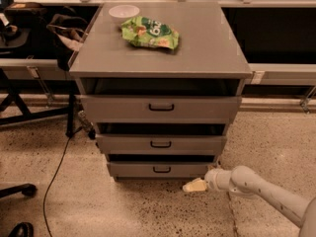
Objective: Open bottom drawer
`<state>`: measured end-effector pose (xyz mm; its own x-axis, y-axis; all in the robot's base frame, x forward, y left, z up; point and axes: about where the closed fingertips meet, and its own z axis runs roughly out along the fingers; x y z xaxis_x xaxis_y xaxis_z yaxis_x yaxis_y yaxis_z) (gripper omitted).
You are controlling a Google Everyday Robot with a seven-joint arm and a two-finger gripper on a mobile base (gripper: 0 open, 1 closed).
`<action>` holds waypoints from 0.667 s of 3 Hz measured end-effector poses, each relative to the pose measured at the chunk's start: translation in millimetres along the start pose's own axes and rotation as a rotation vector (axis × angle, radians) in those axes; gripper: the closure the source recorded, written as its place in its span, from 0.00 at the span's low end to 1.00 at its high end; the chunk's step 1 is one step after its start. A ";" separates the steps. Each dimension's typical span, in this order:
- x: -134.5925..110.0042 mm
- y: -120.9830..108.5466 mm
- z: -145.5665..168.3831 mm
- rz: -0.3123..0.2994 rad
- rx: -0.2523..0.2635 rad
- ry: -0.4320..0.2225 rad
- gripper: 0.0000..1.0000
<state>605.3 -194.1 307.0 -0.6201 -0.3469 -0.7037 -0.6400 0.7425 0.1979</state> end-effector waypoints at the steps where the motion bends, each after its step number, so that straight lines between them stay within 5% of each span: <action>1: 3.2 -7.8 22.3 0.017 -0.013 -0.017 0.00; 2: 1.9 -16.7 44.2 0.048 -0.027 -0.025 0.15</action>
Offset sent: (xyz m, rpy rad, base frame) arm 0.0571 0.0144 -0.0517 0.0867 0.0361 -0.0468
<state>634.9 -181.8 272.2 -0.6394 -0.2965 -0.7094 -0.6218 0.7421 0.2503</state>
